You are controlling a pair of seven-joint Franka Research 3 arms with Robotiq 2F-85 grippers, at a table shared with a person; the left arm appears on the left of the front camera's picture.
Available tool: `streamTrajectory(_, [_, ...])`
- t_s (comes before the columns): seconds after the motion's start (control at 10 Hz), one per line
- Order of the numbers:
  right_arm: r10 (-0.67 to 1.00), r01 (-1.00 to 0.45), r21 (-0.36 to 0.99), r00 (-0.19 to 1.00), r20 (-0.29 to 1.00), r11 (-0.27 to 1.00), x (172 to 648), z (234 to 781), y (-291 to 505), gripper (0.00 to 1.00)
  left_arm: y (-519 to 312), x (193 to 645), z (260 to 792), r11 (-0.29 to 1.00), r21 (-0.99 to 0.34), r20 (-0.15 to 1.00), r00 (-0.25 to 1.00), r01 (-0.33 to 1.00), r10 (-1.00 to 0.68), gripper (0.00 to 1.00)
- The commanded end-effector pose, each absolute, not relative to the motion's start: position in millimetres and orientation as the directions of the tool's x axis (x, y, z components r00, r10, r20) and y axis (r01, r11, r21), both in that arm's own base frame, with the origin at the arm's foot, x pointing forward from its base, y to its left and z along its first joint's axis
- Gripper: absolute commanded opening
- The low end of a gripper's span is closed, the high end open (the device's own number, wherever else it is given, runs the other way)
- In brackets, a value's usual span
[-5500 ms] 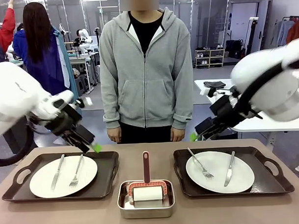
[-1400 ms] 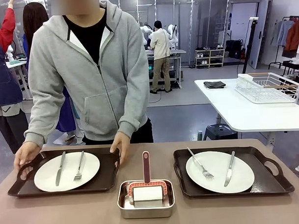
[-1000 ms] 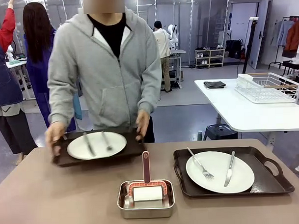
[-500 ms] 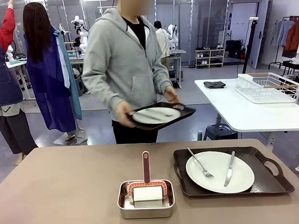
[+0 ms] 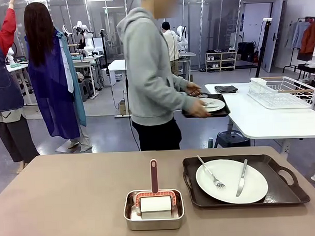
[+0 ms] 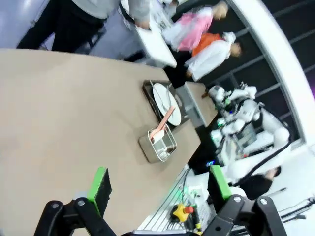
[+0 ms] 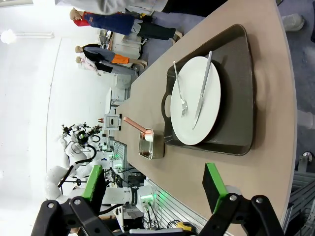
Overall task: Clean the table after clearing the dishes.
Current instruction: When the left (or right) Handle tray is removed, use the left hand (or right hand) to clean the left (or right) side of the table with the Lint Roller.
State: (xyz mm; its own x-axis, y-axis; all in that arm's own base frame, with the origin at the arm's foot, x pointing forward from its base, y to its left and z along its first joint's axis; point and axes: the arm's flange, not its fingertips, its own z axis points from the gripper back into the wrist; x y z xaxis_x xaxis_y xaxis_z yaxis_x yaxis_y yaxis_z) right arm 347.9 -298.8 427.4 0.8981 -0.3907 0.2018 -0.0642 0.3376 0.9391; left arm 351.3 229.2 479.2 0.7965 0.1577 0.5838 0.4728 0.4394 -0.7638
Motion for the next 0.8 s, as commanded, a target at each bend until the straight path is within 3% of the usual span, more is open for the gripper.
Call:
streamTrajectory(0.0, [-0.388, -0.085, 0.94, 0.896, 0.218, 0.331, 346, 428, -298, 1.0, 139, 375, 529, 0.548, -0.653, 0.625, 0.781, 0.523, -0.001, 1.0])
streamTrajectory(0.3, [-0.388, -0.085, 0.94, 0.896, 0.218, 0.331, 346, 428, -298, 1.0, 11, 417, 591, 0.621, -0.457, 0.635, 0.722, 0.637, -0.274, 1.0])
streamTrajectory(0.7, [-0.388, -0.085, 0.94, 0.896, 0.218, 0.331, 346, 428, -298, 1.0, -177, 457, 631, 0.499, -0.235, 0.535, 0.539, 0.834, -0.65, 1.0])
